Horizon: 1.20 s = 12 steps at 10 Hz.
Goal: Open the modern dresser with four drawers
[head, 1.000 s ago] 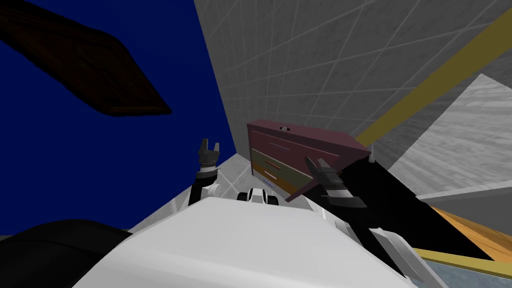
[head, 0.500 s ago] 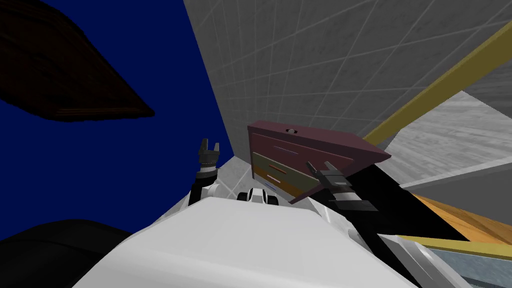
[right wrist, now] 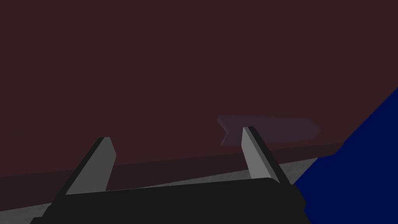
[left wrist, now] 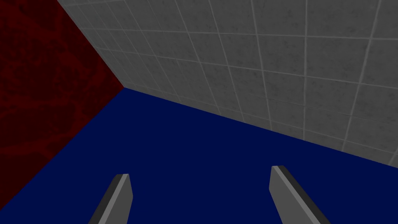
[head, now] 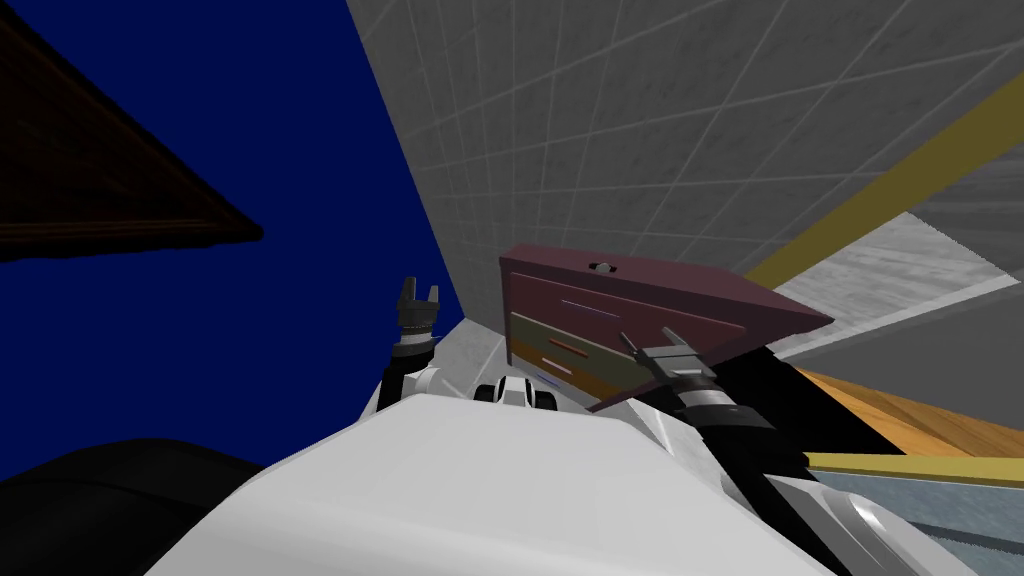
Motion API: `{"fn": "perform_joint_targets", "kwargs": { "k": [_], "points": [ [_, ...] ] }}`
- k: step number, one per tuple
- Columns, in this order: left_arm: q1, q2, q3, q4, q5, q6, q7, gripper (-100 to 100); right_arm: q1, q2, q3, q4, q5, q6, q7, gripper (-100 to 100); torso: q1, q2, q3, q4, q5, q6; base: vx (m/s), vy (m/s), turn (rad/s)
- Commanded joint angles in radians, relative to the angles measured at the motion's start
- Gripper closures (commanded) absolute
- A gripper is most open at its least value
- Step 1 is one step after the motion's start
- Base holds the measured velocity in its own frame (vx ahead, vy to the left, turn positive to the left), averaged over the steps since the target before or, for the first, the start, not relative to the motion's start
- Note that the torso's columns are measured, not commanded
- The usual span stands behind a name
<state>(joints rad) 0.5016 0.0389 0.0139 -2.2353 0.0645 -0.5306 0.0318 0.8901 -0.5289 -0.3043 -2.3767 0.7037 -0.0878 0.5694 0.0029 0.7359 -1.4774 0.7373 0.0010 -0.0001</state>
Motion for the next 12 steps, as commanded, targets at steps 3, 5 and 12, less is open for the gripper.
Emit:
{"fn": "perform_joint_targets", "kwargs": {
  "k": [3,5,12],
  "points": [
    [0.000,0.000,0.000,0.000,0.000,0.000,0.000,0,0.058,-0.091,-0.053,0.012,0.141,0.100,0.112,-100,-0.005,0.005,0.003,0.002,-0.002,0.000,0.097,0.201,-0.158],
    [0.000,0.000,0.000,0.000,0.000,0.000,0.000,0,0.080,-0.125,-0.069,0.014,0.191,0.135,0.152,-100,-0.005,0.002,0.002,0.001,-0.002,0.000,0.089,0.165,-0.135],
    [0.000,0.000,0.000,0.000,0.000,0.000,0.000,0,0.129,-0.183,-0.109,0.006,0.273,0.197,0.219,-100,-0.006,0.003,0.002,0.001,-0.002,0.000,0.070,0.104,-0.081]
  ]
}}
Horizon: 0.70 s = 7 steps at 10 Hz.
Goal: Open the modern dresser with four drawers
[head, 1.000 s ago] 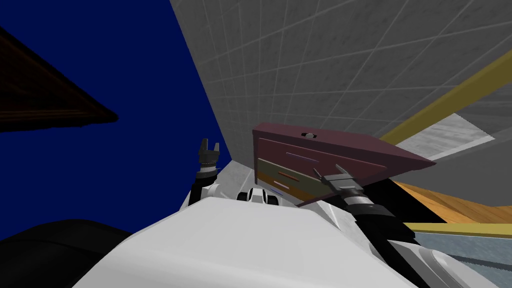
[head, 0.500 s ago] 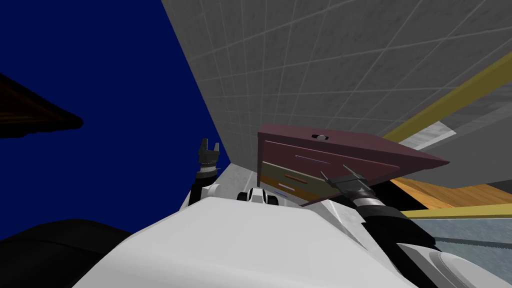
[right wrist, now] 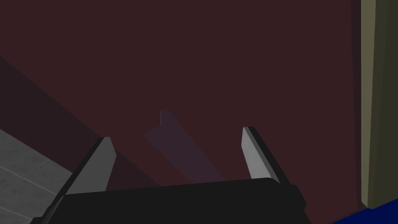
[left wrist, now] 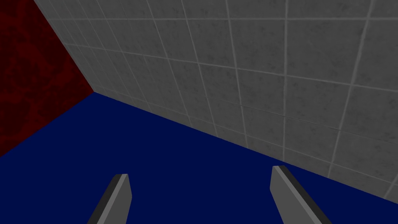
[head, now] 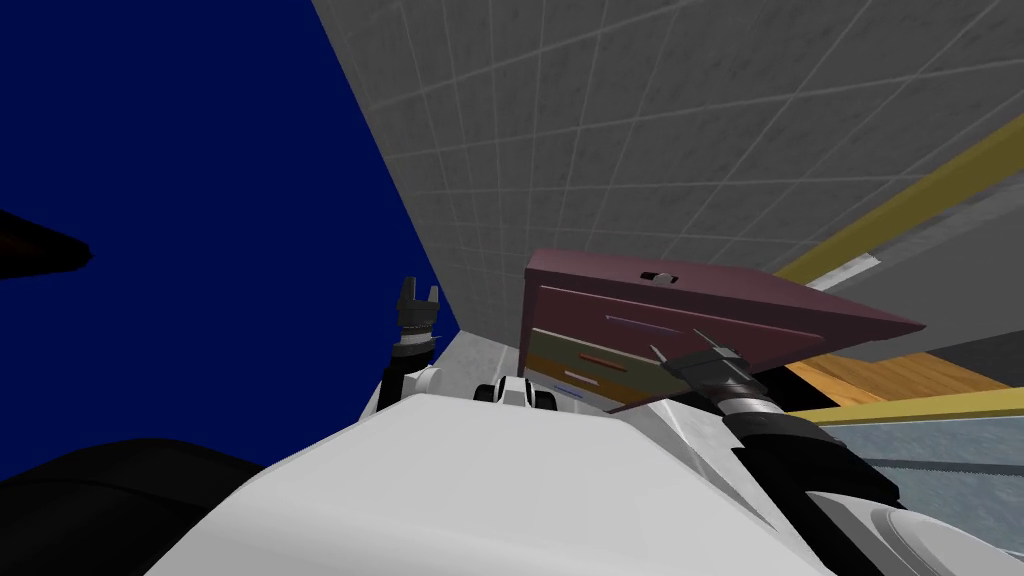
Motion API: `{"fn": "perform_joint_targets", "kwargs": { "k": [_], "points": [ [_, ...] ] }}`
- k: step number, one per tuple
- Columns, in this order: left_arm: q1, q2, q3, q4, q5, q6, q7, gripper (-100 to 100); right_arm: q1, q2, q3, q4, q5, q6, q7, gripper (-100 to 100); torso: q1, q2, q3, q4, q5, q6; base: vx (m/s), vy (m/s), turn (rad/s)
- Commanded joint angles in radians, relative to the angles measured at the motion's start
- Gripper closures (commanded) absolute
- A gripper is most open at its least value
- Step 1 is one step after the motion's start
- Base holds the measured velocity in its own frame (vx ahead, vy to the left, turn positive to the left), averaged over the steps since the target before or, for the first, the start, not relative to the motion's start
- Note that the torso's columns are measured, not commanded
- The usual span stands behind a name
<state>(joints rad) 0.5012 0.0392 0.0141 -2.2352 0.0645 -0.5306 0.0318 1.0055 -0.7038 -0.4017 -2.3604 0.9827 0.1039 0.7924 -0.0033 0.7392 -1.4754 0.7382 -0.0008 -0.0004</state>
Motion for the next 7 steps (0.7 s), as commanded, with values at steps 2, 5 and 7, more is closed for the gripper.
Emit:
{"fn": "perform_joint_targets", "kwargs": {
  "k": [2,5,7],
  "points": [
    [0.000,0.000,0.000,0.000,0.000,0.000,0.000,0,0.009,-0.003,-0.007,-0.007,-0.003,0.003,-0.002,100,0.000,-0.001,-0.001,-0.001,0.000,0.000,0.040,0.001,0.001],
    [-0.001,0.000,0.000,0.000,0.000,0.000,0.000,0,0.025,-0.003,-0.008,-0.039,0.002,0.001,-0.003,100,0.004,0.007,0.006,-0.001,-0.004,0.000,-0.173,0.026,-0.067],
    [-0.001,0.000,0.000,0.000,0.000,0.000,0.000,0,0.026,-0.001,-0.010,-0.042,0.005,0.003,0.000,100,0.004,-0.001,0.000,-0.001,-0.001,0.000,-0.146,0.036,-0.041]
  ]
}}
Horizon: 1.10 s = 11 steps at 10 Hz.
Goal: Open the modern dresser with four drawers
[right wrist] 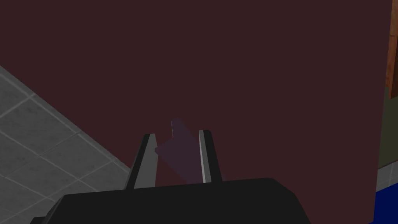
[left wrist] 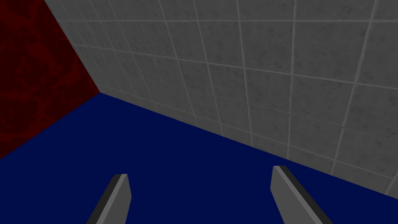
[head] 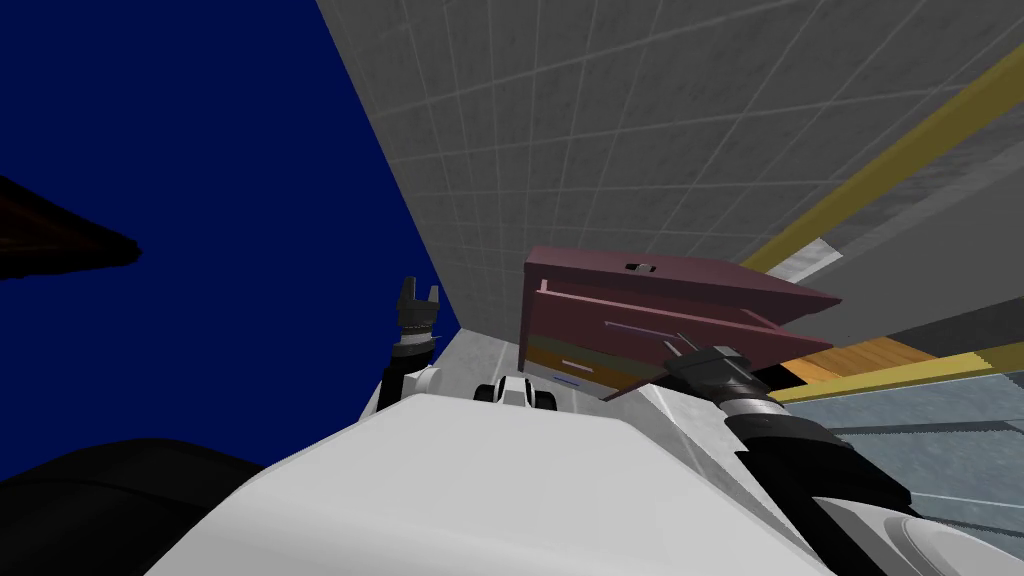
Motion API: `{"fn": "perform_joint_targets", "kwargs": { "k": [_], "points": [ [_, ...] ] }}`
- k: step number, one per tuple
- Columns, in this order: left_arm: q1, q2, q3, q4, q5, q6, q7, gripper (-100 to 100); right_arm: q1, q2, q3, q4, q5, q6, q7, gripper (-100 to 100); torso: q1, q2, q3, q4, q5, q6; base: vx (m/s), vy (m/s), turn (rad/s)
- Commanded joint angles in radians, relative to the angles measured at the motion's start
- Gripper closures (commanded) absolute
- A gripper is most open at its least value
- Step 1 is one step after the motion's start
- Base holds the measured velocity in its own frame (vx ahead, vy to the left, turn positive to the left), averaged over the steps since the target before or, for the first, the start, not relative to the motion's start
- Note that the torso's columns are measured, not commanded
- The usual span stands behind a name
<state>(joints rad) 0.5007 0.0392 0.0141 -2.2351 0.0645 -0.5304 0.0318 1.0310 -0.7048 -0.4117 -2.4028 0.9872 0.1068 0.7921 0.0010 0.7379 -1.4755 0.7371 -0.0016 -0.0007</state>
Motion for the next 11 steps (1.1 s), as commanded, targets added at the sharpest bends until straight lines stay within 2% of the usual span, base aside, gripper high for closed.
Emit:
{"fn": "perform_joint_targets", "kwargs": {
  "k": [1,2,3,8,11],
  "points": [
    [0.000,0.000,0.000,0.000,0.000,0.000,0.000,0,0.014,-0.001,0.006,-0.013,0.003,-0.007,0.001,100,-0.002,-0.007,-0.005,0.000,0.002,0.000,-0.132,0.033,-0.071],
    [0.000,0.000,0.000,0.000,0.000,0.000,0.000,0,0.017,-0.001,0.007,-0.016,0.003,-0.008,0.001,100,0.000,-0.004,-0.004,-0.001,0.001,0.000,-0.180,0.024,-0.063],
    [0.000,0.000,0.000,0.000,0.000,0.000,0.000,0,0.053,-0.021,-0.031,-0.052,-0.014,0.006,-0.017,-100,-0.001,-0.001,-0.001,0.000,0.000,0.000,-0.053,-0.009,-0.118],
    [0.001,0.000,0.000,0.000,0.000,0.000,0.000,0,0.156,-0.069,-0.118,-0.152,-0.053,0.030,-0.060,-100,-0.001,-0.001,-0.002,0.002,0.003,0.000,0.069,-0.017,-0.077],
    [0.001,0.000,0.000,0.000,0.000,0.000,0.000,0,0.217,-0.098,-0.170,-0.212,-0.077,0.044,-0.085,-100,0.006,0.010,0.002,0.009,0.011,0.003,0.041,-0.007,-0.076]
  ]
}}
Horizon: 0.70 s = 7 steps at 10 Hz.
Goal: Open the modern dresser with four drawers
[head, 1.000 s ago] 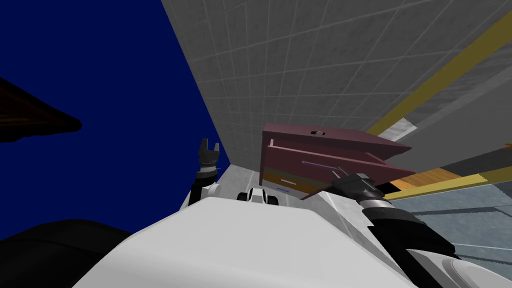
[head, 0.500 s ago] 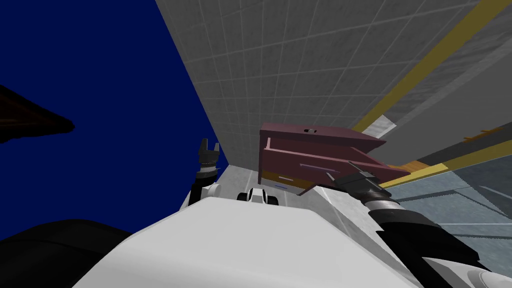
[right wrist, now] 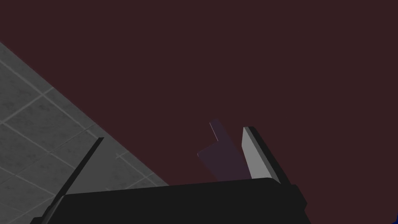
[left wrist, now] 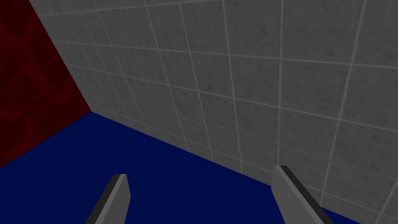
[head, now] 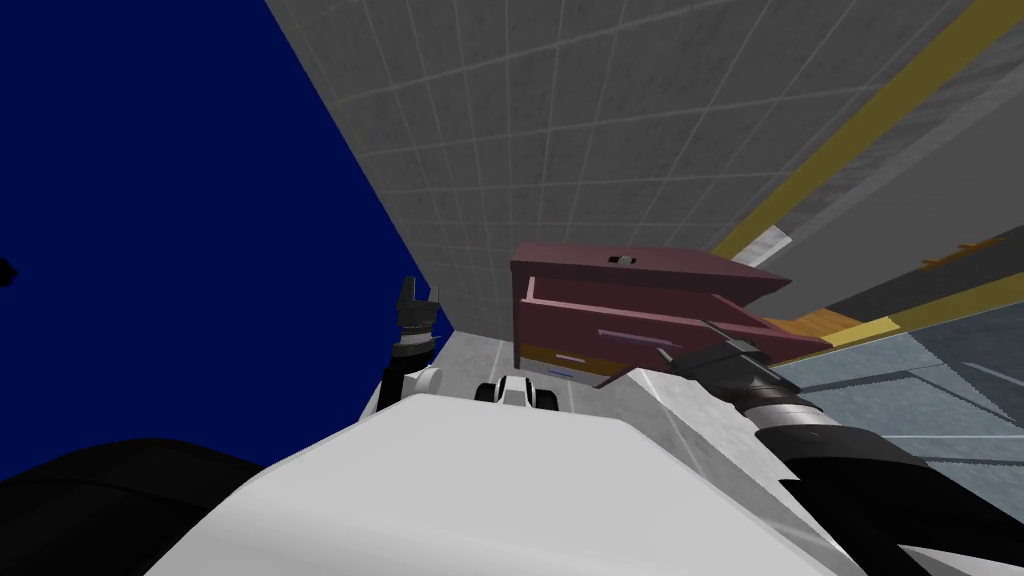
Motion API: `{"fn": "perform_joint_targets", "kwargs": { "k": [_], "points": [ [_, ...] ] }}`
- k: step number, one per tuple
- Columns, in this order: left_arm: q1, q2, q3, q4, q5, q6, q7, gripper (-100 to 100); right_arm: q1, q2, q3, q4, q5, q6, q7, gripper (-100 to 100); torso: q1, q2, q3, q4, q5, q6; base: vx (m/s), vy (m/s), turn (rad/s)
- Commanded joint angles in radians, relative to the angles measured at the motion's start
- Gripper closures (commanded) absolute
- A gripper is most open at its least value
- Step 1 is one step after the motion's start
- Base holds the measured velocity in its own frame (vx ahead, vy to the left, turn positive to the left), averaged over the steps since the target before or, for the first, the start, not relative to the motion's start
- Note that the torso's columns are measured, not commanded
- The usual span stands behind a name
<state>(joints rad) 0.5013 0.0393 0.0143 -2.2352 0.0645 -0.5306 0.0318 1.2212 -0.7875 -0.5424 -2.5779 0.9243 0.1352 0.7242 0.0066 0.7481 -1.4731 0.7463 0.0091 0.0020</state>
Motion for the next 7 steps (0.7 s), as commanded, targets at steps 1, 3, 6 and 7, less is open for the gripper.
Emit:
{"fn": "perform_joint_targets", "kwargs": {
  "k": [1,3,6,7],
  "points": [
    [0.000,0.000,0.000,0.000,0.000,0.000,0.000,0,0.021,-0.011,-0.014,-0.016,-0.008,0.003,-0.008,-100,0.002,0.001,0.000,0.002,0.003,0.000,0.026,-0.005,-0.001],
    [0.000,0.000,0.000,0.000,0.000,0.000,0.000,0,0.027,-0.013,-0.010,-0.012,-0.009,0.001,-0.009,0,0.001,-0.001,0.000,-0.002,-0.002,-0.001,0.005,-0.001,0.003],
    [0.000,0.000,0.000,0.000,0.000,0.000,0.000,0,0.033,-0.014,-0.003,-0.005,-0.009,-0.003,-0.007,0,-0.002,-0.007,-0.003,-0.005,-0.005,-0.002,0.000,0.000,0.000],
    [0.000,0.000,0.000,0.000,0.000,0.000,0.000,0,0.034,-0.014,-0.002,-0.003,-0.009,-0.003,-0.007,0,-0.003,-0.008,-0.003,-0.006,-0.006,-0.002,0.000,0.000,0.000]
  ]
}}
